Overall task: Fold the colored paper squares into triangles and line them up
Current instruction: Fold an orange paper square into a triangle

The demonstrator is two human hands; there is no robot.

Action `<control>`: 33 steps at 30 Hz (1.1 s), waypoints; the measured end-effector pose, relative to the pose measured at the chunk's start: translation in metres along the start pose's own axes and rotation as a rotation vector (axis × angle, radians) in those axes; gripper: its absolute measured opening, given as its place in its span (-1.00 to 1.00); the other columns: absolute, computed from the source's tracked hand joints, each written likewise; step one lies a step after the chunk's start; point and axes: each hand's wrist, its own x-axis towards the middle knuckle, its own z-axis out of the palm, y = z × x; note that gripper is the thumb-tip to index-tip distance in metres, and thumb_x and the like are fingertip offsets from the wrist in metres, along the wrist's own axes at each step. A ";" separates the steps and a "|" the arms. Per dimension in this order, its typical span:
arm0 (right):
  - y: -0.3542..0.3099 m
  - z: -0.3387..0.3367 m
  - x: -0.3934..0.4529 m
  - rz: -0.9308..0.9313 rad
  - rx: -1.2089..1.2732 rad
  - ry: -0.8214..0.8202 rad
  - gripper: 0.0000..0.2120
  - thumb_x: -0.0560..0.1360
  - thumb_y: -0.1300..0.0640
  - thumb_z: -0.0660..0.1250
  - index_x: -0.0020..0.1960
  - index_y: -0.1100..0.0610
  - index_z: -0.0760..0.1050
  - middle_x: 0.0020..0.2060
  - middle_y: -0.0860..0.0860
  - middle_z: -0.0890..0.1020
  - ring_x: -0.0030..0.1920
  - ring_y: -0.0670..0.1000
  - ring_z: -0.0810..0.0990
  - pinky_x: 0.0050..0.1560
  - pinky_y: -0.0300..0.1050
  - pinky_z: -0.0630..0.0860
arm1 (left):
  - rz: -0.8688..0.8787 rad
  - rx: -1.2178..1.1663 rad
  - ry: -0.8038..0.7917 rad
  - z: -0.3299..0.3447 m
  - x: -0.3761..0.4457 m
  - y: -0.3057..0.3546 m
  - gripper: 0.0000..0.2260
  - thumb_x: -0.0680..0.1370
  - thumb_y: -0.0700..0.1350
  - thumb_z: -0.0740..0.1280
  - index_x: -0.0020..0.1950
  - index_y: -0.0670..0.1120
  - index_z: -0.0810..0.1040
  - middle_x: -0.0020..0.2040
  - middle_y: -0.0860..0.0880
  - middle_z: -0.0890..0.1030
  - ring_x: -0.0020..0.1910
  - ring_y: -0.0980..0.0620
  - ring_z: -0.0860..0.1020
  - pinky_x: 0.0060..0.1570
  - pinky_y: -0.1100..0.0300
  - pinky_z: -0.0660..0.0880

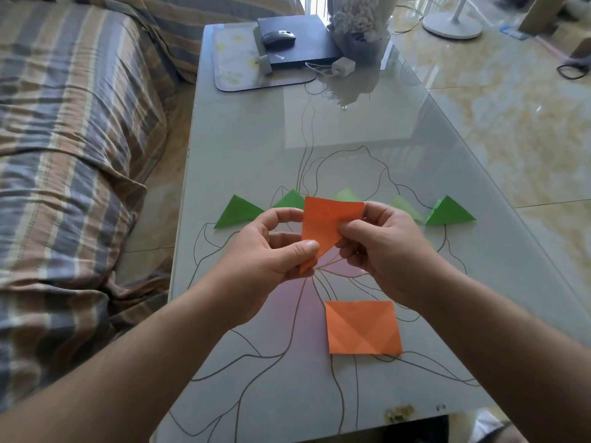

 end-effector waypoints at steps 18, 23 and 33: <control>-0.006 0.000 -0.007 -0.017 -0.010 -0.103 -0.81 0.61 0.32 0.32 0.16 0.12 0.59 -0.26 0.15 0.66 -0.33 0.07 0.57 -0.23 -0.06 0.49 | 0.063 0.150 0.043 -0.002 -0.003 0.005 -0.78 0.63 -0.17 0.37 0.25 -0.04 0.44 -0.11 -0.14 0.74 -0.22 -0.14 0.72 -0.11 0.03 0.70; -0.009 -0.005 -0.005 -0.011 -0.082 -0.097 -0.77 0.57 0.29 0.41 0.19 0.07 0.57 -0.26 0.07 0.67 -0.29 0.08 0.61 -0.22 -0.06 0.52 | 0.103 0.226 0.060 -0.004 -0.003 0.004 -0.62 0.60 -0.16 0.42 0.38 0.02 0.43 -0.05 -0.11 0.74 -0.07 -0.10 0.74 -0.05 0.03 0.70; -0.002 -0.001 -0.007 -0.230 -0.135 -0.036 -0.75 0.58 0.35 0.38 0.15 0.07 0.67 -0.29 0.10 0.65 -0.29 0.12 0.61 -0.21 -0.09 0.59 | 0.259 0.264 0.042 -0.003 -0.005 0.002 -0.60 0.60 -0.29 0.40 0.30 0.15 0.55 -0.01 0.00 0.69 -0.07 -0.16 0.71 -0.04 0.03 0.70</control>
